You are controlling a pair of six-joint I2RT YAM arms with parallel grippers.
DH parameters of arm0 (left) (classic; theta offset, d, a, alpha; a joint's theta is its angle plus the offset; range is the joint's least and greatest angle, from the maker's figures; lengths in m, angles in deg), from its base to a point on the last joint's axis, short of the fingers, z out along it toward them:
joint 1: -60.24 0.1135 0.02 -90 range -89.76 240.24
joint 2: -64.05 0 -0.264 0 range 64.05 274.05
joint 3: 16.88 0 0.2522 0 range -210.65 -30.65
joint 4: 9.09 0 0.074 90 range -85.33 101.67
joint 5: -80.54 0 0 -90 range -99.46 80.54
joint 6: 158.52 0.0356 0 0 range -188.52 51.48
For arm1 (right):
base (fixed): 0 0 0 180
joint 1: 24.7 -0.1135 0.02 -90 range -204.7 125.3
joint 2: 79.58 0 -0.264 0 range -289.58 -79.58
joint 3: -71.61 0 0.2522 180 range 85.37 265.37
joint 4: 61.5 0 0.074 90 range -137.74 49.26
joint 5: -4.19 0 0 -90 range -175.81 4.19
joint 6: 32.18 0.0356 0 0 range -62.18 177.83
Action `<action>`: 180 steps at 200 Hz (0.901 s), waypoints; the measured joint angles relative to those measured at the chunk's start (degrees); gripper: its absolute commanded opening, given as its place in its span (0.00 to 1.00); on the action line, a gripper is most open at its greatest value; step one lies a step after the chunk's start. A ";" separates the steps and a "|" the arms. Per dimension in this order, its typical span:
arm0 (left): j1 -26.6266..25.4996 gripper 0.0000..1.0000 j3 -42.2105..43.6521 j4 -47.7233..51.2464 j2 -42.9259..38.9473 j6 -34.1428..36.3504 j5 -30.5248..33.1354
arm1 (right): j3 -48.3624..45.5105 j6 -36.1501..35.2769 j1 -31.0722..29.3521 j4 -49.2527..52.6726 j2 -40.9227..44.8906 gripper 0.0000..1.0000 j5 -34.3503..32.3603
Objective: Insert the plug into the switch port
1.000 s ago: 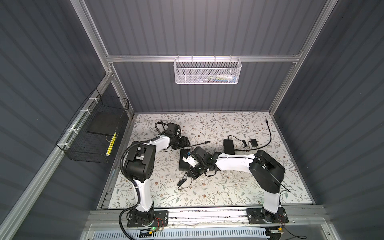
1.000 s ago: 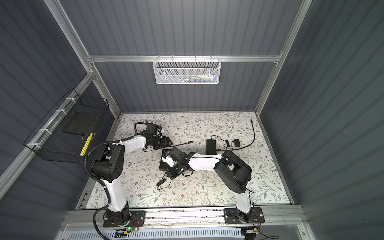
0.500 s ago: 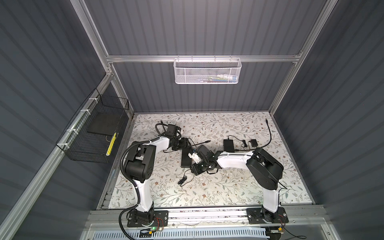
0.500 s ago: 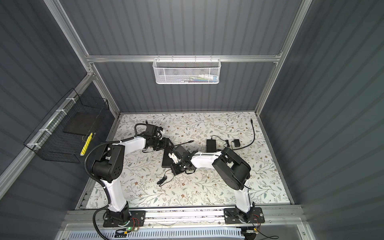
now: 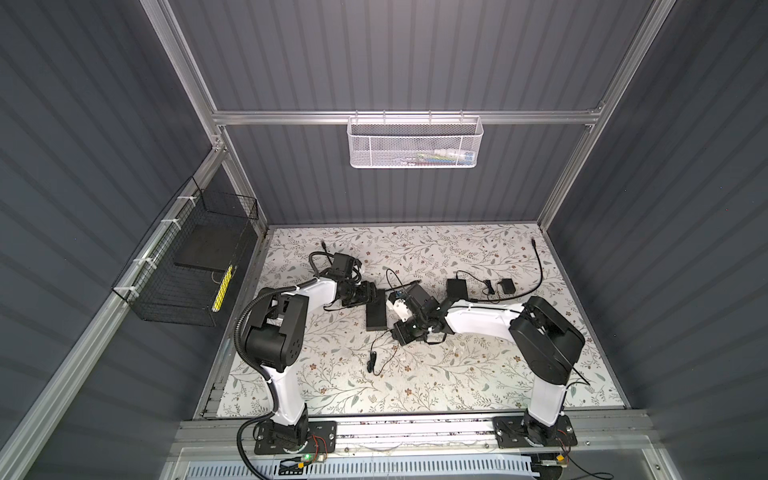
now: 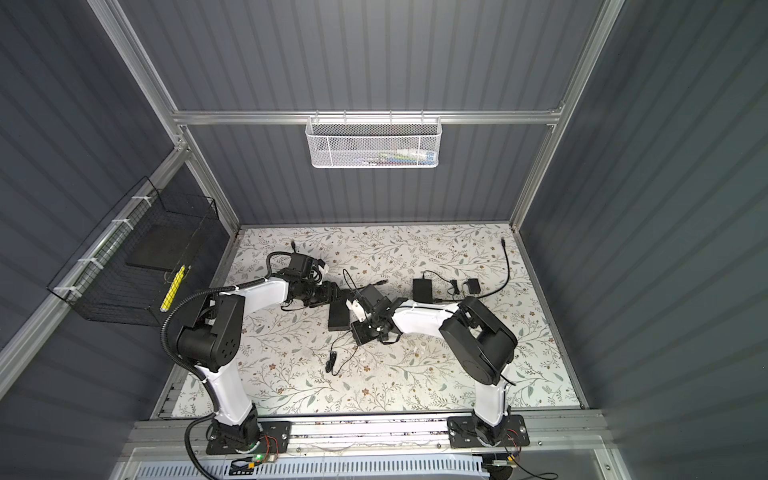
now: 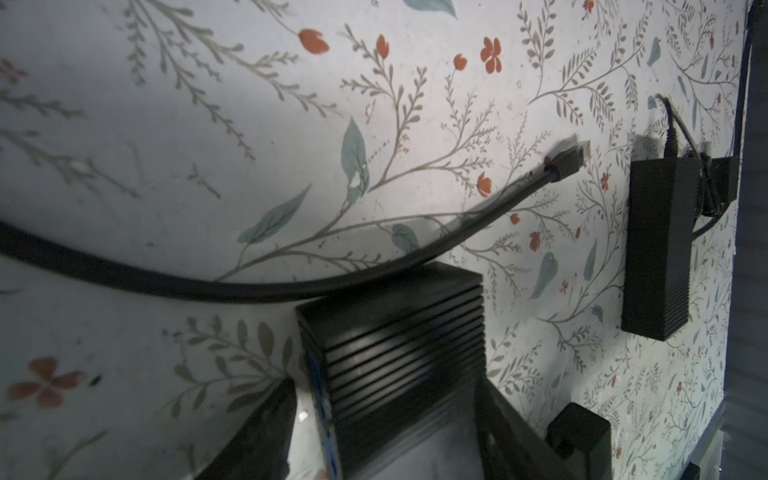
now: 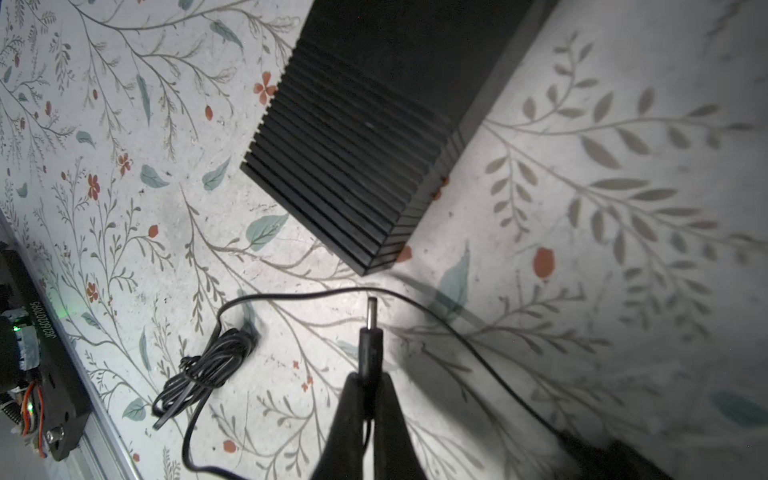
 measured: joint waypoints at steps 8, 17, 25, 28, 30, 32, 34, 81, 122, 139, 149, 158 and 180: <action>0.07 0.68 -0.02 0.55 -0.22 0.13 0.07 | -0.15 -0.39 0.37 0.50 0.81 0.00 -0.15; 0.26 0.68 -0.02 1.42 -0.48 0.39 0.13 | -0.26 -0.81 0.72 1.14 1.68 0.00 -0.20; 0.48 0.68 -0.15 2.25 -0.76 0.59 0.24 | -0.39 -1.03 1.01 1.40 2.47 0.00 -0.17; 0.57 0.68 -0.28 2.69 -0.96 0.79 0.33 | -0.46 -1.16 1.05 1.49 2.73 0.00 -0.17; 0.59 0.68 -0.35 2.86 -0.98 0.83 0.31 | -0.46 -1.18 1.07 1.55 2.84 0.00 -0.15; 0.66 0.68 -0.46 3.10 -1.05 0.96 0.37 | -0.48 -1.20 1.07 1.66 3.06 0.00 -0.15; 0.74 0.68 -0.70 3.45 -1.14 1.14 0.50 | -0.48 -1.27 1.07 1.75 3.23 0.00 -0.13; 1.62 0.69 -14.53 8.57 0.39 4.52 0.55 | 0.44 -1.79 -0.11 2.29 2.80 0.00 1.57; 1.55 0.67 -21.35 8.44 6.03 6.93 -3.23 | 4.70 -1.40 -3.52 1.05 -2.10 0.00 4.87; 1.44 0.67 -21.33 8.96 9.27 7.34 -4.50 | 6.40 -1.09 -4.52 0.11 -4.68 0.00 5.90; 1.42 0.67 -21.24 9.31 10.93 7.39 -5.20 | 6.91 -0.92 -4.70 -0.31 -5.88 0.00 6.21; 1.42 0.67 -21.09 9.66 11.80 7.41 -5.60 | 7.10 -0.87 -4.68 -0.46 -6.73 0.00 6.29; 1.29 0.67 -21.00 10.05 12.26 7.54 -6.71 | 7.23 -0.76 -4.31 -0.44 -8.09 0.00 6.32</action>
